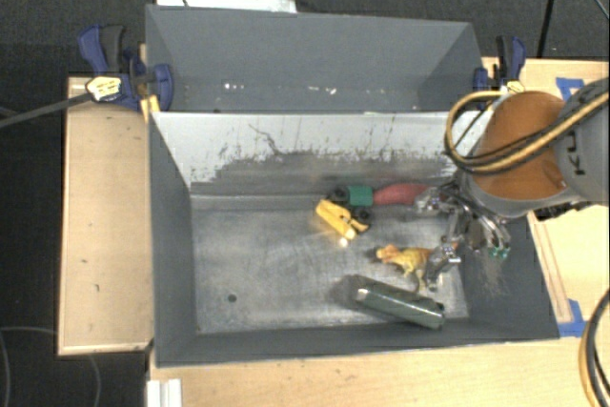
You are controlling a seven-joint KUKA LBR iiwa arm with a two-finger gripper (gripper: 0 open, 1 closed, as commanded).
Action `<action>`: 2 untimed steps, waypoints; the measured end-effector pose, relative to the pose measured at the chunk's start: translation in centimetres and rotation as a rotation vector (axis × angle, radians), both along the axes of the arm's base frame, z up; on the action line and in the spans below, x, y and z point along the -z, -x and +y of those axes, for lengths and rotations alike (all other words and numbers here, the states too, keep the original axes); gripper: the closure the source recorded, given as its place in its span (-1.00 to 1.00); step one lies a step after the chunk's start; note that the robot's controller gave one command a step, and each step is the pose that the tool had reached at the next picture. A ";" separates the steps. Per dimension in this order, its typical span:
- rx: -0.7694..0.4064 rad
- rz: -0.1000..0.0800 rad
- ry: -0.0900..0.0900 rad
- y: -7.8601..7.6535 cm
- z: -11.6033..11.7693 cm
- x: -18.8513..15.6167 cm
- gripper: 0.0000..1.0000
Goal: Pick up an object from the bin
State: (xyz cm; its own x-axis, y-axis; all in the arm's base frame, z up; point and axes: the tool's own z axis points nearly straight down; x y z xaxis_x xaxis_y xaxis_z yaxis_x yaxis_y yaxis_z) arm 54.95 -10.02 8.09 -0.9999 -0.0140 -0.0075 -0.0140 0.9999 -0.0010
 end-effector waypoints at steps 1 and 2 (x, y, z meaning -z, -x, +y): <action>-0.016 0.000 0.000 0.1 -0.3 -0.3 -1.00; 0.156 0.007 -0.002 1.0 2.0 -1.6 -1.00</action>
Offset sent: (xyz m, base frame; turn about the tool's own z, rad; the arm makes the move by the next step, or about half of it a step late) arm -0.0127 0.0253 0.0191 0.1634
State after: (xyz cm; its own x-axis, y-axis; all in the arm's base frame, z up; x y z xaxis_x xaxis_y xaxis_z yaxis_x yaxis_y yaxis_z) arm 53.91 -8.05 9.73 -0.9900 0.1412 -0.0008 0.1412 0.9900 0.0004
